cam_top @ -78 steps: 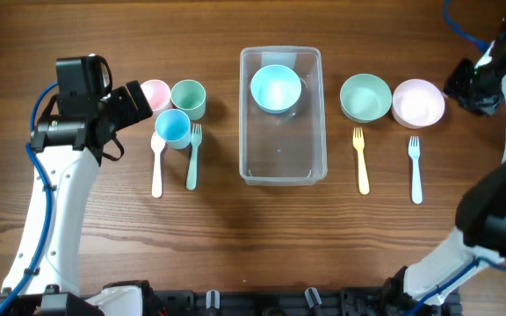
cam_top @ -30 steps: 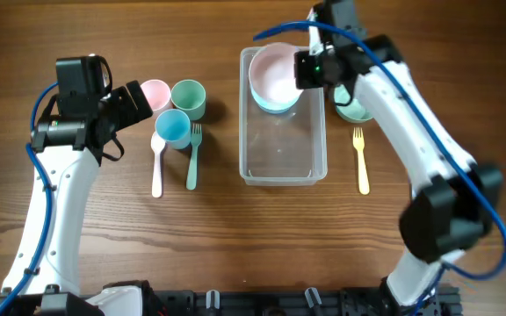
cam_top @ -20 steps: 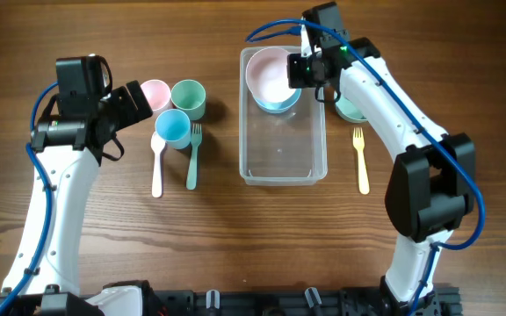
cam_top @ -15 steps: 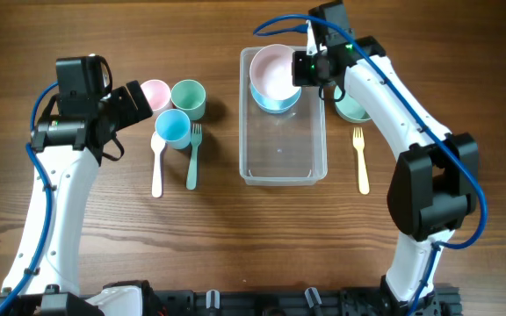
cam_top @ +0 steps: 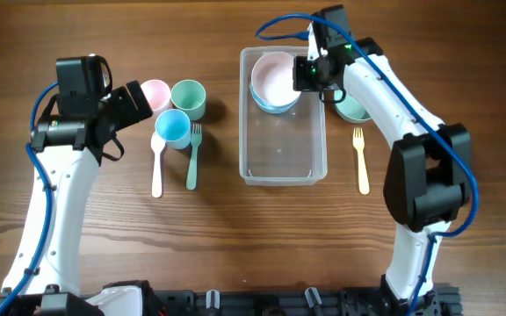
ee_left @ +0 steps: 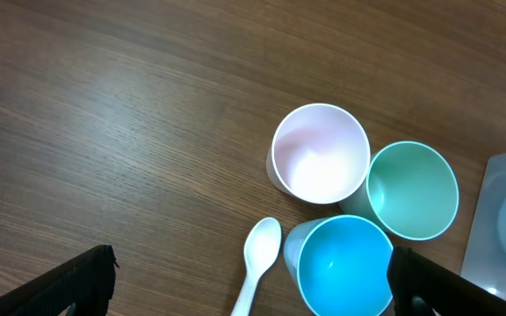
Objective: Pack container
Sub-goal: 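Place the pink bowl into the container on the blue bowl, then move the right gripper to the green bowl and grasp its rim, then stack the green bowl into the container on the pink bowl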
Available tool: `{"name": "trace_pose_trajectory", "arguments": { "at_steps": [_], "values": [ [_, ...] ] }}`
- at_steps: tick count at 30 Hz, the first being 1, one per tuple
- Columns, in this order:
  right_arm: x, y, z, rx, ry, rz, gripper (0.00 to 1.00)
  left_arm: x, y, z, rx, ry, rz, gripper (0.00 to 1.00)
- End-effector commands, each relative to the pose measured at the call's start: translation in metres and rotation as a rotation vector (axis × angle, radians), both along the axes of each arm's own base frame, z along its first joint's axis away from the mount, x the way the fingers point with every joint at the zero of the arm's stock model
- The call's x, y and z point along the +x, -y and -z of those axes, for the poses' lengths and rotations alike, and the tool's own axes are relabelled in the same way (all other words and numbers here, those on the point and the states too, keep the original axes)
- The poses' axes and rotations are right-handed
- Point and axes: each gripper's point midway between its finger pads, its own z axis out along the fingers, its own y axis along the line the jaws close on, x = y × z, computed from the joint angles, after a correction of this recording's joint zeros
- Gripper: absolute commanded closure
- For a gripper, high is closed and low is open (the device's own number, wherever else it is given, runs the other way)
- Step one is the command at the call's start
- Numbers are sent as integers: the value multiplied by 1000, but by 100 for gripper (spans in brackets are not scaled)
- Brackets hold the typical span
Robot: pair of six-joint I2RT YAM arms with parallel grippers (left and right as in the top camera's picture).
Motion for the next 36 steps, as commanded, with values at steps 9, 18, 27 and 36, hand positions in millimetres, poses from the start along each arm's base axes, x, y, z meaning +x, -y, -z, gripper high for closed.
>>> {"name": "trace_pose_trajectory", "arguments": {
  "at_steps": [9, 18, 27, 36],
  "values": [
    [16, 18, -172, 42, 352, 63, 44, 3, -5, -6, 17, 14, -4, 0],
    [-43, 195, -107, -124, -12, 408, 48, 3, -5, -6, 17, 14, -4, 0],
    [-51, 198, 26, -123, -341, 349, 56, 3, -5, -6, 17, 14, -4, 0],
    [-54, 197, 57, -123, -405, 349, 96, 3, -5, -6, 17, 14, -4, 0]
  ]
}}
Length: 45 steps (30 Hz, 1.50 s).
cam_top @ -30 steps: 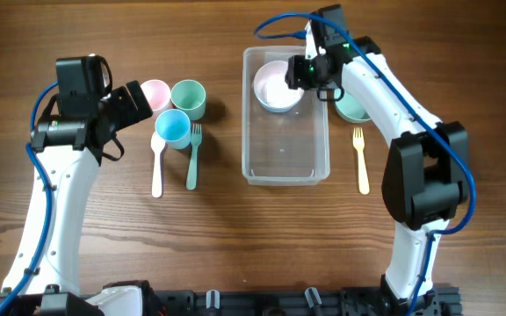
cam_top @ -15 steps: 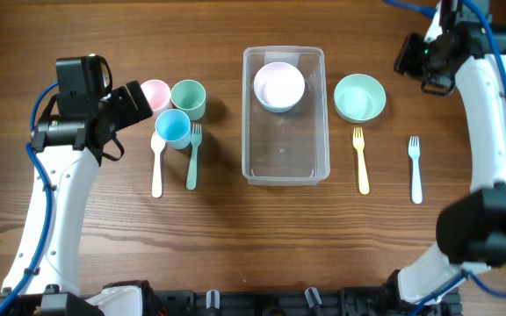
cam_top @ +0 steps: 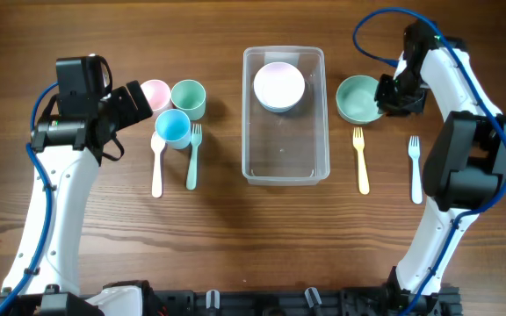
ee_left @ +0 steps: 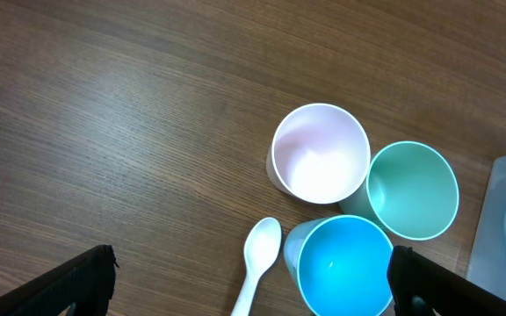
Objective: Pack container
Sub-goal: 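Stack the green bowl into the container on the pink bowl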
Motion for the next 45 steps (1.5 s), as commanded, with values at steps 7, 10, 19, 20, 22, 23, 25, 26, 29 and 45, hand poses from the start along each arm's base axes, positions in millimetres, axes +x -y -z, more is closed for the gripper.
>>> {"name": "trace_pose_trajectory", "arguments": {
  "at_steps": [7, 10, 19, 20, 22, 23, 25, 26, 29, 45],
  "values": [
    [3, 26, -46, -164, 69, 36, 96, 3, -5, -6, 17, 14, -4, 0],
    [20, -5, -164, -122, 390, -20, 96, 3, -5, -6, 17, 14, -4, 0],
    [22, -190, -200, 37, 591, -481, 96, 3, -5, -6, 17, 14, -4, 0],
    [29, -195, -182, 41, 565, -487, 96, 3, -5, -6, 17, 14, -4, 0],
    [41, -197, -146, 37, 507, -484, 96, 3, -5, -6, 17, 14, -4, 0],
    [46, -197, -125, 46, 471, -482, 96, 3, -5, -6, 17, 14, -4, 0],
    [52, -200, -96, 84, 426, -482, 96, 3, -5, -6, 17, 14, -4, 0],
    [55, -201, -87, 82, 419, -481, 96, 3, -5, -6, 17, 14, -4, 0],
    [60, -202, -71, 81, 407, -481, 96, 3, -5, -6, 17, 14, -4, 0],
    [21, -157, -265, 73, 664, -410, 73, 3, -5, -6, 17, 14, -4, 0]
  ]
}}
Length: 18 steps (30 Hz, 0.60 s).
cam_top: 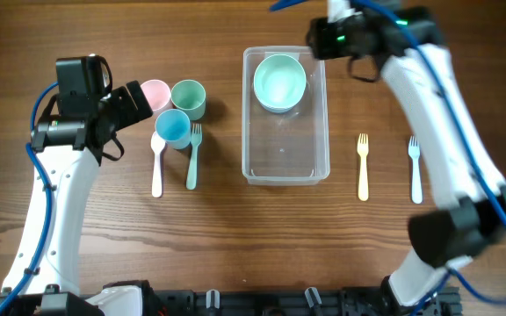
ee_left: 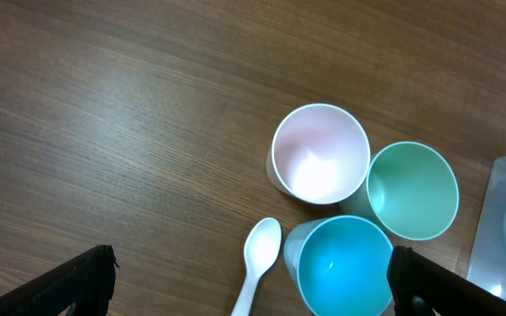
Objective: Pack container
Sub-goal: 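Stack the green bowl into the container on the pink bowl, then grasp the yellow fork handle with the right gripper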
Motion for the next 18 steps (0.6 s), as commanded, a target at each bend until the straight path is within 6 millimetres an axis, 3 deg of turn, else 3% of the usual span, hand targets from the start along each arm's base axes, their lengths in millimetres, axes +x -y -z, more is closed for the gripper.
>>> {"name": "trace_pose_trajectory", "arguments": {
  "at_steps": [1, 3, 4, 6, 9, 11, 13, 15, 18],
  "values": [
    [-9, 11, 3, 29, -51, 35, 73, 3, -5, -6, 17, 15, -4, 0],
    [-3, -6, 37, 26, -124, -5, 69, 3, -5, -6, 17, 15, -4, 0],
    [7, -12, 66, 4, -169, -5, 69, 3, -5, -6, 17, 15, -4, 0],
    [21, -11, 107, -32, -230, 13, 69, 3, -5, -6, 17, 15, -4, 0],
    [36, -14, 177, -62, -329, 18, 59, 3, -5, -6, 17, 15, -4, 0],
    [44, -14, 195, -70, -334, 26, 59, 3, -5, -6, 17, 15, -4, 0],
    [48, -12, 199, -81, -325, 37, 60, 3, -5, -6, 17, 15, -4, 0],
    [49, -12, 199, -79, -319, 37, 72, 3, -5, -6, 17, 15, -4, 0],
    [48, -12, 204, -73, -335, 54, 81, 3, -5, -6, 17, 15, -4, 0]
  ]
}}
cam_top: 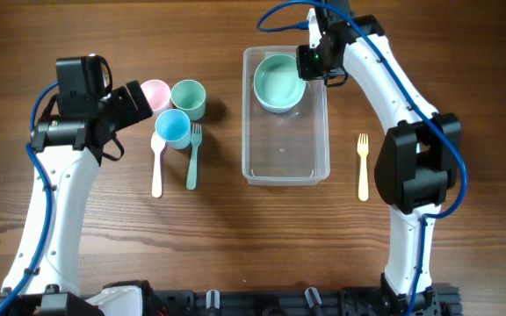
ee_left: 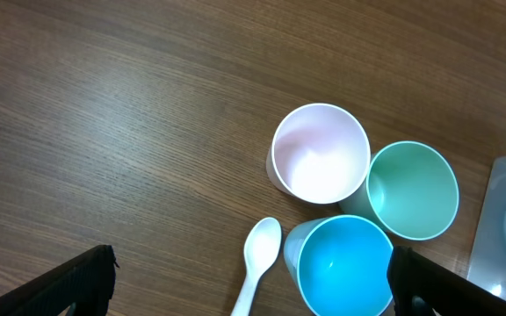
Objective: Pack container
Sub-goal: 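Grasp the yellow fork handle with the right gripper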
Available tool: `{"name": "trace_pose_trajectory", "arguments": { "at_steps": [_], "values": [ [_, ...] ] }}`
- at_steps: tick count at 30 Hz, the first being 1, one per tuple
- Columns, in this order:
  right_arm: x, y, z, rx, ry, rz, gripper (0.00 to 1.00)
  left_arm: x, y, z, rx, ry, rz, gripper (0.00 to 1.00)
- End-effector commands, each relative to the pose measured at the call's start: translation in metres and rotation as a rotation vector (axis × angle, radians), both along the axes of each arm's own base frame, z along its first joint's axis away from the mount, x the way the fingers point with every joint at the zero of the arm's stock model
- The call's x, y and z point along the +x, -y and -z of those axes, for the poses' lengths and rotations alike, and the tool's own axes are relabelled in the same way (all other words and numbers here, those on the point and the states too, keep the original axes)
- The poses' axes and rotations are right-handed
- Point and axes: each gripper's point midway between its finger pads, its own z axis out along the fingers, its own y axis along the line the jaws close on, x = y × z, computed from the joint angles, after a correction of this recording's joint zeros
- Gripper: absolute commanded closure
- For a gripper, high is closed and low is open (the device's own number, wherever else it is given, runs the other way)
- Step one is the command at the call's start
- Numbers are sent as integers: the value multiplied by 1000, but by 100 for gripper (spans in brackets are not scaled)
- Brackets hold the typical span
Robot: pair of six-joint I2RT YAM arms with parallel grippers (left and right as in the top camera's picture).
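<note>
The clear container sits mid-table with a stack of bowls at its far end, a green bowl on top. My right gripper is at that bowl's right rim; its jaws cannot be made out. Left of the container stand a pink cup, a green cup and a blue cup, with a white spoon and a green fork beside them. My left gripper hangs open above the blue cup and the spoon, holding nothing.
A yellow fork lies on the wood right of the container. The right arm's lower link crosses the table beyond it. The pink cup and green cup touch each other ahead of the left fingers.
The right arm has changed pose, and its gripper now sits lower, at the green bowl's right rim. The blue fork on the right is now covered by the arm. The left arm has not moved.
First my right gripper was at a pink bowl in the container, with the green bowl on the table to the right. Then it was at the green bowl on the table. Later the green bowl lay on the stack in the container, where it stays.
</note>
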Motion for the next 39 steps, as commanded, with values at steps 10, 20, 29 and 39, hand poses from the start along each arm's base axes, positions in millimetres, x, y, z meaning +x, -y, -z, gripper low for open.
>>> {"name": "trace_pose_trajectory", "arguments": {
  "at_steps": [10, 20, 29, 39],
  "values": [
    [0, 13, 23, -71, -38, 45, 94, 3, -5, -6, 17, 14, -4, 0],
    [-18, 4, -128, 73, 202, 18, 57, 3, -5, -6, 17, 14, -4, 0],
    [-123, 109, -158, -47, -34, 263, 51, 3, -5, -6, 17, 14, -4, 0],
    [-204, 133, 19, -131, -422, 370, 52, 3, -5, -6, 17, 14, -4, 0]
  ]
}}
